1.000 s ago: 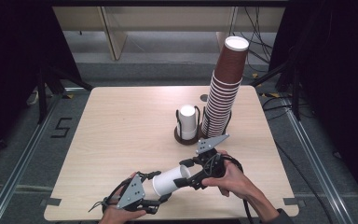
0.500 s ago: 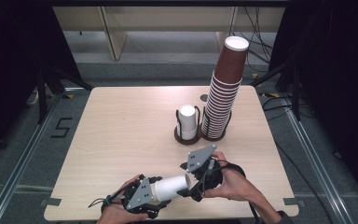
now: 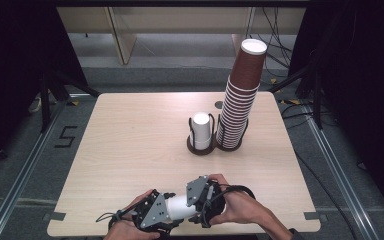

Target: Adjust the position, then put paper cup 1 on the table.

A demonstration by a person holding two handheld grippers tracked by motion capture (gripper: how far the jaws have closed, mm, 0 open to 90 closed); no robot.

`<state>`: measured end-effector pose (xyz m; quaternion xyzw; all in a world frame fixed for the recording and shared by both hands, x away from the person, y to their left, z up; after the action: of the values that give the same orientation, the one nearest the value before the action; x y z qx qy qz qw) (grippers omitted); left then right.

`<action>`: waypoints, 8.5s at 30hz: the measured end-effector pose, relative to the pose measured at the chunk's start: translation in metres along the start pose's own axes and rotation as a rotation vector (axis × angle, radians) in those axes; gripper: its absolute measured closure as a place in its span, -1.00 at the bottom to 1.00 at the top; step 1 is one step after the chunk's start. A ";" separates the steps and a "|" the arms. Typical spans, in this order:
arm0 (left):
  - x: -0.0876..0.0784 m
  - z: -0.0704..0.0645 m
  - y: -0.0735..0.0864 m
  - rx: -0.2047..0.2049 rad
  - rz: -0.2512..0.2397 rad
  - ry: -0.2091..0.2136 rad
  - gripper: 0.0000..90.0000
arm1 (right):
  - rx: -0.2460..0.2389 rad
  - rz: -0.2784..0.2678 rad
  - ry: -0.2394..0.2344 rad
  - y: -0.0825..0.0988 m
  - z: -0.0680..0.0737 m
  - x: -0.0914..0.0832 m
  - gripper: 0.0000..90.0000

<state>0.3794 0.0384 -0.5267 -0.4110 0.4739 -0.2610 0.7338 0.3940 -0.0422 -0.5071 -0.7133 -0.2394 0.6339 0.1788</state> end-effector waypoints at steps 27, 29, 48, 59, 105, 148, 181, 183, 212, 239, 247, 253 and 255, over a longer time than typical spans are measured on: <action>-0.012 0.010 -0.030 -0.255 -0.409 0.046 -0.68 | 0.068 -0.284 -0.120 -0.002 -0.007 -0.027 -0.28; -0.013 0.010 -0.031 -0.259 -0.429 0.059 -0.68 | 0.065 -0.293 -0.126 -0.003 -0.006 -0.026 -0.28; -0.013 0.008 -0.029 -0.201 -0.293 0.040 -0.44 | 0.105 -0.285 -0.130 -0.001 -0.005 -0.016 -0.48; -0.013 0.004 -0.021 -0.153 -0.096 -0.001 -0.43 | -0.013 -0.077 0.023 0.003 -0.004 -0.009 -0.59; -0.023 0.022 -0.048 -0.387 -0.419 -0.030 -0.46 | 0.200 -0.377 -0.102 -0.008 -0.013 -0.005 -0.55; -0.065 0.127 0.019 -0.451 -0.141 -0.553 -0.49 | 0.426 -0.329 0.153 0.090 -0.035 -0.037 -0.64; -0.060 0.270 0.048 -0.565 0.097 -0.707 -0.50 | 0.488 -0.316 0.180 0.110 -0.036 -0.047 -0.61; -0.056 0.277 0.054 -0.572 0.119 -0.712 -0.50 | 0.480 -0.312 0.188 0.111 -0.036 -0.047 -0.61; -0.031 0.312 0.081 -0.575 0.263 -0.758 -0.53 | 0.476 -0.304 0.160 0.111 -0.032 -0.041 -0.60; -0.034 0.296 0.092 -0.632 0.170 -0.725 -0.67 | 0.466 -0.299 0.155 0.110 -0.031 -0.040 -0.60; -0.044 0.278 0.093 -0.640 0.154 -0.734 -0.67 | 0.479 -0.305 0.154 0.110 -0.031 -0.041 -0.60; -0.059 0.255 0.080 -0.642 0.124 -0.739 -0.67 | 0.474 -0.316 0.176 0.110 -0.035 -0.043 -0.60; -0.063 0.238 0.069 -0.639 0.089 -0.726 -0.67 | 0.492 -0.314 0.168 0.110 -0.033 -0.043 -0.60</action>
<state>0.5697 0.2082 -0.5047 -0.6594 0.2608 0.0894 0.6994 0.4359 -0.1554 -0.5287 -0.6530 -0.1703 0.5761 0.4612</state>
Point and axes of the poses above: each handheld gripper's, and its own axes: x roughly forward along the jaws, y roughly out of its underside, z roughly to its left, the point moved 10 cm from there along x, roughly forward along the jaws, and after that the axes turned 6 degrees about -z, right-handed, at the moved point
